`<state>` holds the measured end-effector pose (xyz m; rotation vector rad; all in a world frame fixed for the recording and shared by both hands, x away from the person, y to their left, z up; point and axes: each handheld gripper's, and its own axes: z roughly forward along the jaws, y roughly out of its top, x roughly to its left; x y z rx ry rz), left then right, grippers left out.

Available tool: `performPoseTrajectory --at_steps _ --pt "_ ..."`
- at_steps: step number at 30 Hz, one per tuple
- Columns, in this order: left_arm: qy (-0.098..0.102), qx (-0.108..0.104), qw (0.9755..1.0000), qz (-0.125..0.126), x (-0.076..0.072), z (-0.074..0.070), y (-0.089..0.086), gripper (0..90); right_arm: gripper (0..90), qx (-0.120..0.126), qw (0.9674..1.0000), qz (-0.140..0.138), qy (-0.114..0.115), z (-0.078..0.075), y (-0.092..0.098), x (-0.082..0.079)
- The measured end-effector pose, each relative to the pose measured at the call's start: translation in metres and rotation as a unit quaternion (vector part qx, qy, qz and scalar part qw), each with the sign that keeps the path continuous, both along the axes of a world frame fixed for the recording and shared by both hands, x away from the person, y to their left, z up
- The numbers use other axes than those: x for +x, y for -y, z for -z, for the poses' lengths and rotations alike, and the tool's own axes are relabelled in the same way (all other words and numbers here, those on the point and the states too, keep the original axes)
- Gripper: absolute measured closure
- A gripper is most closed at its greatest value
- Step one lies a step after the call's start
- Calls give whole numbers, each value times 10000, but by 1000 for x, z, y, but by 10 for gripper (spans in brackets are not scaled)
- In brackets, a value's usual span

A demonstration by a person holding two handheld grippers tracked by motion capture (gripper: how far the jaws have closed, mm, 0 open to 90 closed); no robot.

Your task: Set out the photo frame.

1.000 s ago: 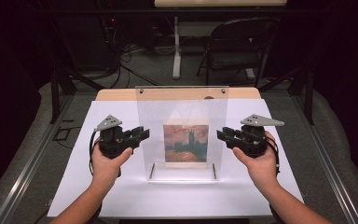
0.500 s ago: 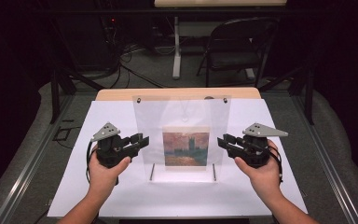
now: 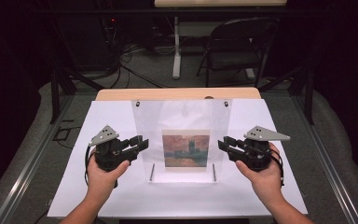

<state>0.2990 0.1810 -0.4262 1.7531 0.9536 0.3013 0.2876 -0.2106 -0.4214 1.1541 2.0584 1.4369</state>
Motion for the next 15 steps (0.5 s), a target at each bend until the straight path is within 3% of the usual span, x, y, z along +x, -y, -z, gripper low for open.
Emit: performPoseTrajectory --at_steps 15 --pt "-54 63 10000 24 1 -2 0 652 683 -76 9999 -69 -54 -2 0 2"
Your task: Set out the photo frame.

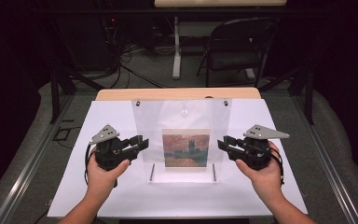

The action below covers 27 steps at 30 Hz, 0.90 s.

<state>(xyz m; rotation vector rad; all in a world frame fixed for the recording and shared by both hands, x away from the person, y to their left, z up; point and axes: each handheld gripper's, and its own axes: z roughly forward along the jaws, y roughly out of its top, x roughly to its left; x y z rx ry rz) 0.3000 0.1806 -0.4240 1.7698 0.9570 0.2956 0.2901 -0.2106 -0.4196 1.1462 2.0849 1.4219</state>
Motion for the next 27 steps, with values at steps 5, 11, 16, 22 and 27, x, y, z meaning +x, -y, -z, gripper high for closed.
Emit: performPoseTrajectory --at_steps 5,11,16,22,27 --pt "-12 30 10000 19 0 -1 -1 652 670 4 10000 -66 -10 -1 1 0" --pt "15 46 10000 3 -3 -6 -6 626 646 -53 9999 -125 -64 -1 2 1" --pt "33 87 9999 -101 -5 -8 -16 584 598 -60 9998 -185 -48 -3 2 0" --pt "138 210 9991 -337 -8 -9 -29 504 490 -150 9998 -108 -44 -3 9 -1" --pt "290 373 9975 -528 -12 -10 -41 443 445 -134 9999 66 -13 -1 23 -4"
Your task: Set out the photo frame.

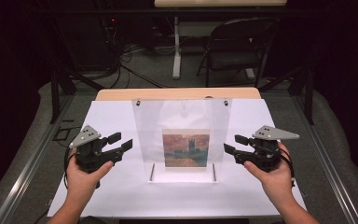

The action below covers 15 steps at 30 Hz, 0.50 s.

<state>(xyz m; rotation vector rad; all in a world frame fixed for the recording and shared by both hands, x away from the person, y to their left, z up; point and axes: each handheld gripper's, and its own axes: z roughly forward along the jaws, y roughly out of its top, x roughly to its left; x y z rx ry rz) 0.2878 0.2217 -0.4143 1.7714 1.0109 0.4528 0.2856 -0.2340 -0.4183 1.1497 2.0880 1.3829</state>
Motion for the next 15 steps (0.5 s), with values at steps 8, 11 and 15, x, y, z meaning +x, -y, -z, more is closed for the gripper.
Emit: performPoseTrajectory --at_steps 8,11,15 --pt "-22 47 9994 -330 -4 11 -20 419 442 53 9989 450 102 3 34 -11" --pt "-66 18 9987 -515 -5 20 -30 416 438 132 9980 609 72 10 47 -16" --pt "-135 -137 9972 -724 -6 34 -40 416 435 263 9960 853 13 25 59 -21"
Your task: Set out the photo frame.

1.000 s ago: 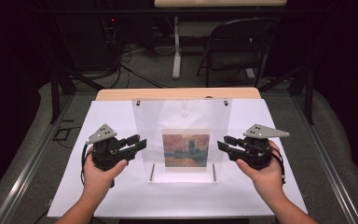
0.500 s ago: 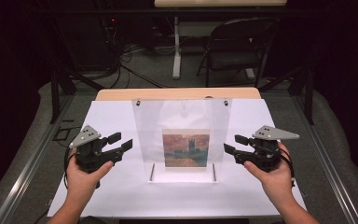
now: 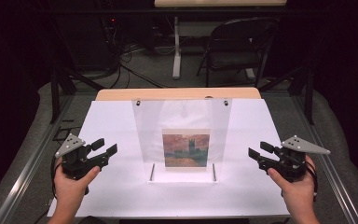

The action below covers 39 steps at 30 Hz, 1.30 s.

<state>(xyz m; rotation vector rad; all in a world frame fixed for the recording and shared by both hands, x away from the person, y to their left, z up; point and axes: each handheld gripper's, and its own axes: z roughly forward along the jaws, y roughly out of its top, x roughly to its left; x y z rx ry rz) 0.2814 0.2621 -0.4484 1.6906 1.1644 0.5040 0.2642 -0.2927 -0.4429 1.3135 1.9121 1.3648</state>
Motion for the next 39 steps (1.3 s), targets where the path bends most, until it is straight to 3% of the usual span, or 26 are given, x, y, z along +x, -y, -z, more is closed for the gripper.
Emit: performPoseTrajectory --at_steps 6,10,14,23,29,39 --pt "-194 20 9996 -191 0 22 -9 413 436 -148 9996 195 -130 22 5 -6" --pt "-270 16 9992 -303 0 35 -13 413 435 -320 9992 192 -115 35 1 -5" --pt "-312 170 9986 -401 3 49 -12 411 433 -526 9985 128 -94 47 -6 -1" --pt "-325 445 9981 -258 9 73 -4 404 423 -767 9970 -8 -80 75 -18 4" --pt "-410 545 9976 -145 11 83 1 404 419 -956 9949 -152 -280 90 -24 7" --pt "-532 772 9956 64 13 92 9 404 419 -927 9933 -285 -623 99 -26 10"
